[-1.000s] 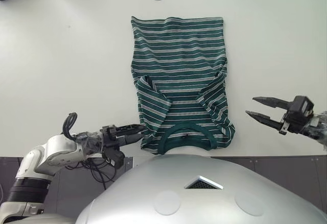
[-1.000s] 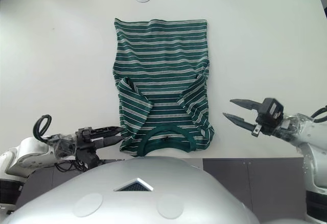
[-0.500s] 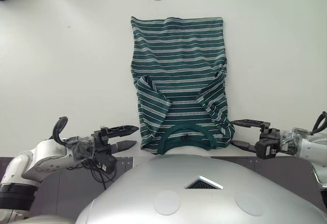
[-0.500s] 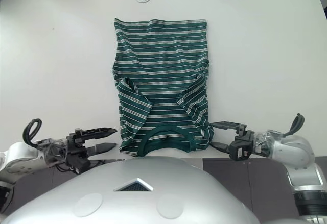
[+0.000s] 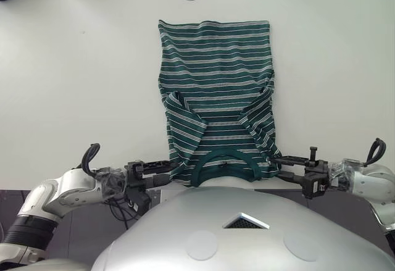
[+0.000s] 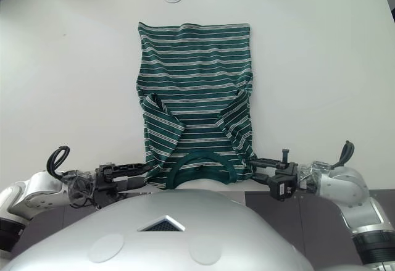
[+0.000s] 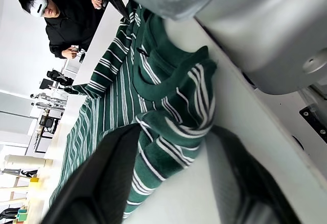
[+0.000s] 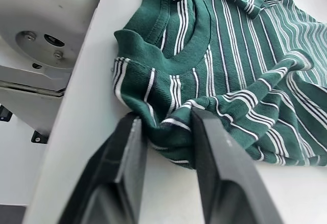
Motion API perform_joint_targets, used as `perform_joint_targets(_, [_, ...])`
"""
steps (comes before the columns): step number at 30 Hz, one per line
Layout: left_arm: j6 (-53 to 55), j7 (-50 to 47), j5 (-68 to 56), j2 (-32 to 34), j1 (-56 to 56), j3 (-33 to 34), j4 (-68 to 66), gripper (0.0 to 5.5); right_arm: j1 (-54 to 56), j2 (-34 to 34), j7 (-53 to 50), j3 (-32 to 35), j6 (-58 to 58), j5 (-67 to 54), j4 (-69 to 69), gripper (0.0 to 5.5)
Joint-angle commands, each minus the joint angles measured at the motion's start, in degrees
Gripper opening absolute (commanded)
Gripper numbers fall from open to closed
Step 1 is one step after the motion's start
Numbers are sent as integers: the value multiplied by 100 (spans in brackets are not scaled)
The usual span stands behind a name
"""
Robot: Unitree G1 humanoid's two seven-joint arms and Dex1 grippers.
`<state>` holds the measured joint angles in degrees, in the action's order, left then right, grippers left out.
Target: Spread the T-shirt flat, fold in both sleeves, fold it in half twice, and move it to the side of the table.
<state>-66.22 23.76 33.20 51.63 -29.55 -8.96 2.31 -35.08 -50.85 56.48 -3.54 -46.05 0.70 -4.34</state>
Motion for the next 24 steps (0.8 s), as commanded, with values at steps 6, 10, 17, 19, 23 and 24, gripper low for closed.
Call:
perform_joint_targets(6, [526,422,316,289,33,-354,76,81,-23,-318,-166,-159,158,181,-113,0])
perform_joint_targets(10, [766,603,-24,449,122,-468,110,40,-107,-392,-120,-233,341,-36,-255,0])
perform_joint_targets(17, [4010,2634,-5062,2382,-1005,-1284,2552,2,-764,-1135,866,-121,2156,-2465,-1386,0])
perform_joint_targets(19, [4543,3285,-6671,3423,-1364,-1038,3219,2,-1021,-1532,1348,220,2886,-3564,-1861,0])
perform_joint_targets(23, [4741,3811,-8256,3417,-1249,-258,3443,2,-608,-1476,1665,657,3586,-4639,-1953,0])
perform_joint_targets(24, [4856,3768,-8423,3177,-1051,-118,3374,2,-430,-1368,1606,710,3698,-4712,-1957,0])
